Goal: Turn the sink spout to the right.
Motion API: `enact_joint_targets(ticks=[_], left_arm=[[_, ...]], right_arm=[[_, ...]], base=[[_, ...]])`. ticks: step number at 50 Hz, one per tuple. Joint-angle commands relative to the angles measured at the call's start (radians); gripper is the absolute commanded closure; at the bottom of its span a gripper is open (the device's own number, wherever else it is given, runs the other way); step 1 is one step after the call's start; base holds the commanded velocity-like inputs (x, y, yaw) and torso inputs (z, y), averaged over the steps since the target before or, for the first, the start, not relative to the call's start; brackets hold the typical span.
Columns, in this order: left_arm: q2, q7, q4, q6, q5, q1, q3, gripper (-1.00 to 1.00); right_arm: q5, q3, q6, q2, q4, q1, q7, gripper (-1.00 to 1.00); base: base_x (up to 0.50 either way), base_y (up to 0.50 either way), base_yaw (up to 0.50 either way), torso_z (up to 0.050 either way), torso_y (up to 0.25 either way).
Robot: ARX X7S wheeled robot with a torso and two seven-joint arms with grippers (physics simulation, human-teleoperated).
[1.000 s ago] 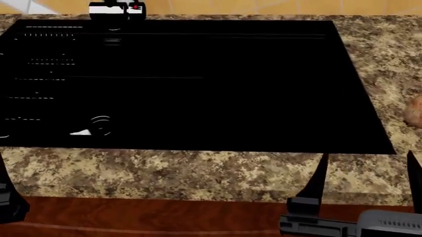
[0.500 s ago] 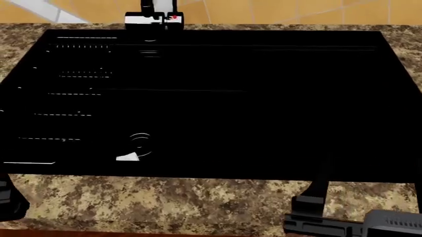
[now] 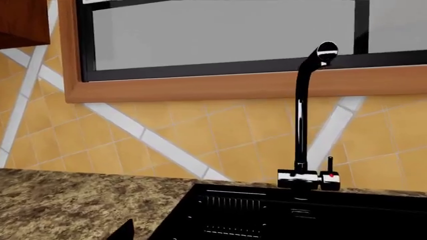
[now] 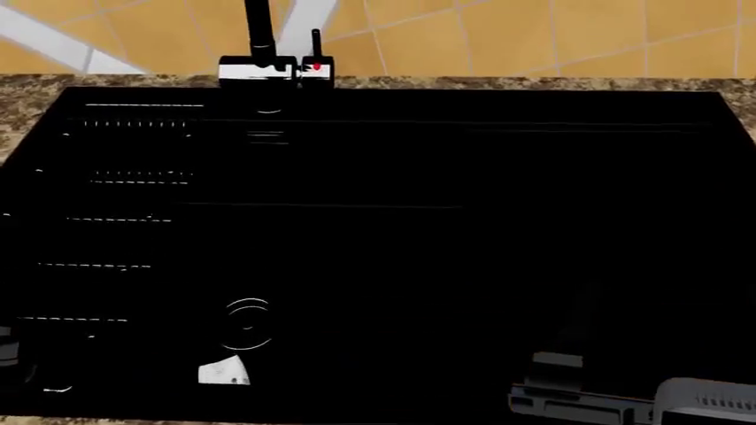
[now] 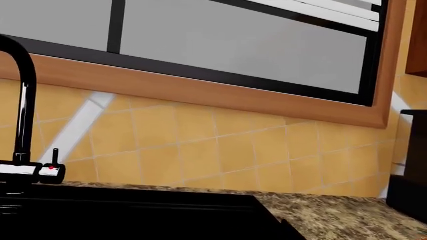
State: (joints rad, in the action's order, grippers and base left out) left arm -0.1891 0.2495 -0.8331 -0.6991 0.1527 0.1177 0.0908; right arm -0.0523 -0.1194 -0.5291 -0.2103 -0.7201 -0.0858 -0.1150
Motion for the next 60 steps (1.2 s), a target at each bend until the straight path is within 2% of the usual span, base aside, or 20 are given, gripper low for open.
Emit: enact_joint_targets(ticks=[1, 34, 60], left_arm=[[-0.003, -0.009, 0.005, 0.039, 0.005, -0.015, -0.002, -1.0], [-0.022, 0.02, 0.017, 0.051, 0.018, -0.018, -0.029, -1.0], [-0.037, 0.041, 0.014, 0.045, 0.031, -0.014, -0.043, -1.0]], right_arm=[[0.0, 0.014, 0.011, -0.007, 0.001, 0.009, -0.005, -1.0], [-0.029, 0.016, 0.018, -0.024, 0.008, 0.015, -0.029, -1.0], [-0.046, 0.023, 0.024, -0.043, 0.01, 0.019, -0.038, -1.0]], base=[[0.24, 0.21, 0.0, 0.0, 0.0], [0.21, 0.23, 0.0, 0.0, 0.0], [0.14, 0.08, 0.0, 0.0, 0.0]])
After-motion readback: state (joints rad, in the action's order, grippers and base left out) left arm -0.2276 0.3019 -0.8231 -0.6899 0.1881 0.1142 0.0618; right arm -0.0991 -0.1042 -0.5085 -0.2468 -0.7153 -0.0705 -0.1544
